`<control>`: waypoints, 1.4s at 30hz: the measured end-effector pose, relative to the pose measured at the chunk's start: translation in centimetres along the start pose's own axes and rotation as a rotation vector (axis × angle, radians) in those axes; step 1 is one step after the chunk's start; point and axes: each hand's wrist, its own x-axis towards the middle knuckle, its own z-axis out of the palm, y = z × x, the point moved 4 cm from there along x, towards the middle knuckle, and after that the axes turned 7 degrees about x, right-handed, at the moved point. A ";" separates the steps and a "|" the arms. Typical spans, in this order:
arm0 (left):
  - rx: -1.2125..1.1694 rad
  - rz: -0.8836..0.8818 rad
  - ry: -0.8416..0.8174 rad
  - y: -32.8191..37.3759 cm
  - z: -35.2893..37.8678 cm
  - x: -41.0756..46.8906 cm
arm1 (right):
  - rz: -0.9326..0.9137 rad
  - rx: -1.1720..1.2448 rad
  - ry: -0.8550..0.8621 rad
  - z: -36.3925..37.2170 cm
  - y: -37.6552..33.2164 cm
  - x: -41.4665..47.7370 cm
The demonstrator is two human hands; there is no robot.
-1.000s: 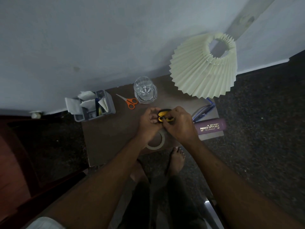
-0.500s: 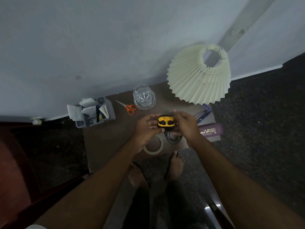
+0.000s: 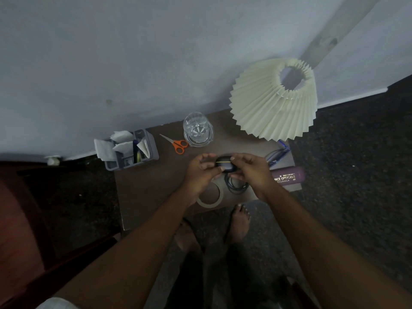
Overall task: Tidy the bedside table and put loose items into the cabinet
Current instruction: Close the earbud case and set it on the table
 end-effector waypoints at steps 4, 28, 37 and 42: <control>-0.008 -0.030 0.097 -0.7 0.9 0.7 | -0.053 -0.006 0.051 -0.6 0.4 0.9; -0.004 -0.044 0.141 1.5 5.5 5.8 | -0.088 0.132 0.540 1.2 -2.1 7.0; -0.097 -0.074 0.102 2.3 6.3 6.4 | -0.196 0.097 0.502 1.6 -2.5 7.9; -0.070 -0.098 0.118 2.2 6.2 6.8 | -0.199 -0.050 0.476 1.8 -2.4 8.7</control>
